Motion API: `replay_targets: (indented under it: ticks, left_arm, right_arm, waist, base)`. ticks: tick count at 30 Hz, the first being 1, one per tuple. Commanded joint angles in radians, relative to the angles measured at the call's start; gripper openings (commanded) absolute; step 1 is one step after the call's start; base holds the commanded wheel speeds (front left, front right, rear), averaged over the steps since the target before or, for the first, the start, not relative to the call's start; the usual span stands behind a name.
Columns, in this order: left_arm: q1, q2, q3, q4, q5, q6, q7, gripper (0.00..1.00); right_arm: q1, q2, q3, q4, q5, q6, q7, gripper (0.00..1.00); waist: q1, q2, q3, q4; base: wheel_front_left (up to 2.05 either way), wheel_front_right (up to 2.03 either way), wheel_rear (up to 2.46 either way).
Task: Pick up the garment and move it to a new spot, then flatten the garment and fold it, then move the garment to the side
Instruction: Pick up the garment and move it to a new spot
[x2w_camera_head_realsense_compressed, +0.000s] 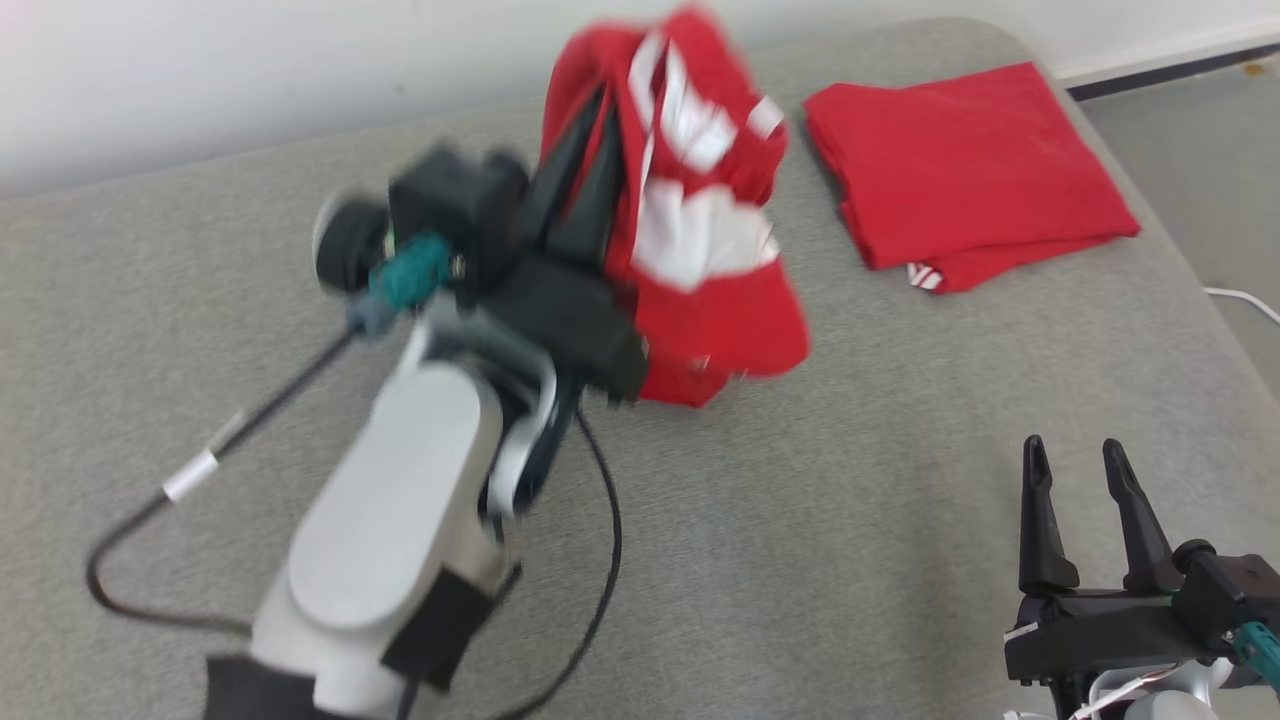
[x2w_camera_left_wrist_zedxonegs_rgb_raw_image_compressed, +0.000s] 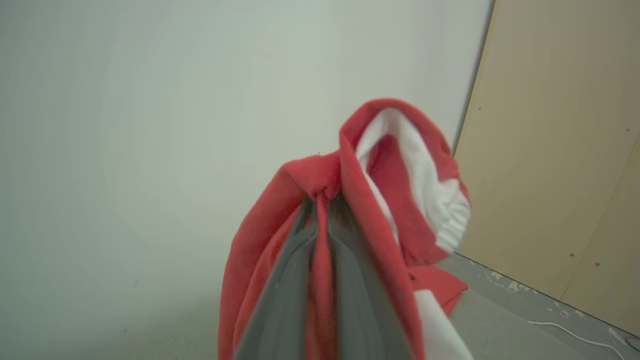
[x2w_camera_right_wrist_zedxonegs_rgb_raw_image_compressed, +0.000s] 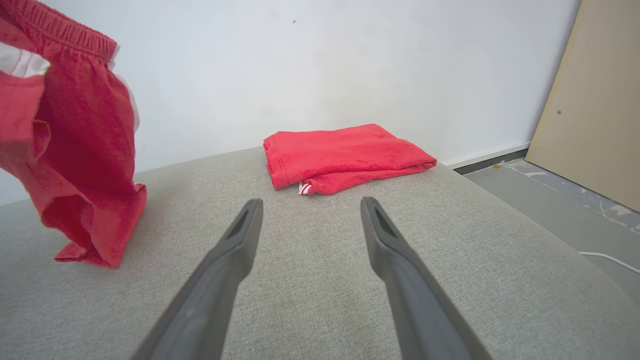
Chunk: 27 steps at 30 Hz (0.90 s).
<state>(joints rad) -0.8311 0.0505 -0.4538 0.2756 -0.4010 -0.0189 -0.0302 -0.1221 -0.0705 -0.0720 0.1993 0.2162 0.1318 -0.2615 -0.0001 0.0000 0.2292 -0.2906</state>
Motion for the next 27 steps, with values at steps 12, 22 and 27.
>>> replay_targets:
  ticks: [12,22,27]
  left_arm:
    - [0.357,0.081,0.054,0.102,-0.051,0.073,-0.151,0.0]
    - [0.458,0.12,0.105,0.109,-0.052,0.081,-0.222,1.0]
    - [0.505,0.149,0.164,0.044,-0.023,0.09,-0.236,1.0]
  right_arm:
    - [-0.014,-0.031,0.016,0.015,-0.015,-0.003,-0.005,1.0]
    - [0.003,-0.051,0.03,0.027,-0.019,-0.003,-0.005,1.0]
    - [0.022,-0.061,0.034,0.021,-0.025,-0.003,-0.005,1.0]
  waist:
    - [0.0001,0.0,0.015,0.11]
    - [0.0001,0.0,-0.028,0.169]
    - [0.0001,0.0,-0.076,0.197]
  base:
    - [0.0,0.0,0.0]
    - [0.0,0.0,0.0]
    - [0.0,0.0,0.0]
